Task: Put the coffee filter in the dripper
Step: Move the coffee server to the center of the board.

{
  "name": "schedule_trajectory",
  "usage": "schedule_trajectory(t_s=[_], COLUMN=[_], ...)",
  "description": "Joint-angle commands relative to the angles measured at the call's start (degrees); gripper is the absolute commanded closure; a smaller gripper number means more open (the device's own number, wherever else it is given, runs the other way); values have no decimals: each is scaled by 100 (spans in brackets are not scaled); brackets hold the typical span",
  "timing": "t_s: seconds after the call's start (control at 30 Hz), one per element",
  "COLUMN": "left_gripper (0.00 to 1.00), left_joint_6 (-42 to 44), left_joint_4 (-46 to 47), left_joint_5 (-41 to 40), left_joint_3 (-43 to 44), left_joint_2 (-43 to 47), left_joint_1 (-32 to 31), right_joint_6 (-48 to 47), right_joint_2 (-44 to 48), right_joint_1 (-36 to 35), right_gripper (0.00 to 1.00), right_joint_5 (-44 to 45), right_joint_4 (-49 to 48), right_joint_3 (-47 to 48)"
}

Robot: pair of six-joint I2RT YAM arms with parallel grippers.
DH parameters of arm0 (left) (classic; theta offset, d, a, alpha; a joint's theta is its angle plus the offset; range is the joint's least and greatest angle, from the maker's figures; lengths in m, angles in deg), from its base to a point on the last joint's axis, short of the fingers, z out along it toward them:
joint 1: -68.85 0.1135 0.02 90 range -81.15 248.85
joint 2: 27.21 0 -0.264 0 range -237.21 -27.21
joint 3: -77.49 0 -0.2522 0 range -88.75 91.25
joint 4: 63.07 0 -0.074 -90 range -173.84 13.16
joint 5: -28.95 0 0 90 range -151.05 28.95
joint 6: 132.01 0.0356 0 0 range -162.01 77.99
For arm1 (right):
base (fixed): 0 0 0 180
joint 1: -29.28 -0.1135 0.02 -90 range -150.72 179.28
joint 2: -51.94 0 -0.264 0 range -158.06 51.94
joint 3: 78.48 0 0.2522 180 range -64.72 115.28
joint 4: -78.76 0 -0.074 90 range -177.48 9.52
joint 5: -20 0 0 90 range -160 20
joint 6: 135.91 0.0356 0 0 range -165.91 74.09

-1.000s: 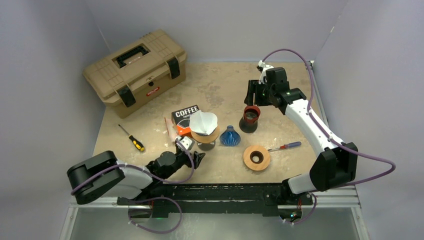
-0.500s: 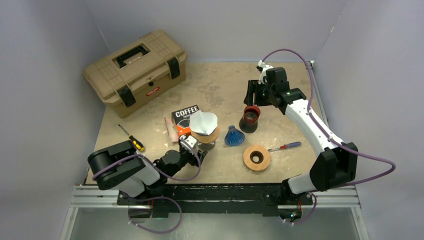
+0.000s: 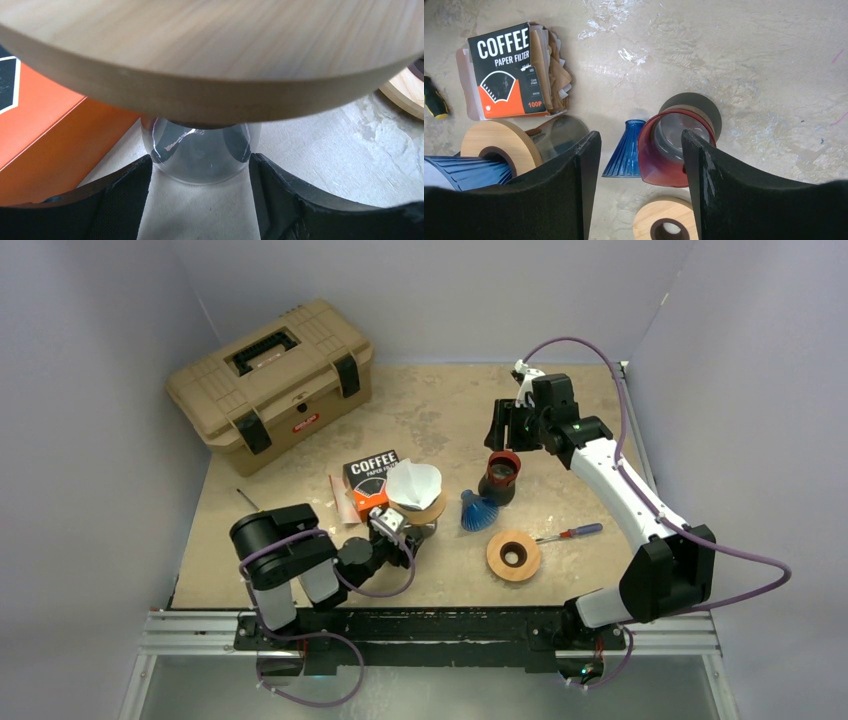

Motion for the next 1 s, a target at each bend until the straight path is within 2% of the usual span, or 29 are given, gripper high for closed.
schedule_trajectory(t_s=[0.0,0.4,0.57,0.97], left_gripper=[31,31,27,24], left_joint_6=[-106,-29,95,180], left_joint_4=[910,1665,1840,1052], left_joint_5=[-279,-604,-745,-843], left_joint_3=[229,697,892,1567], left_joint_2=[-360,-1330,-1585,-1569], left_joint_1=[-33,-28,-22,40], right_joint_6=[-19,-35,-46,-30], right_joint_2=[160,78,58,121], right_joint_1=[-10,-4,-10,-10], right_gripper=[37,37,36,36], right_joint_5=[-73,-33,-28,-46], right_joint_4=[-98,-46,-10,33], right_joint_3=[203,282,279,246])
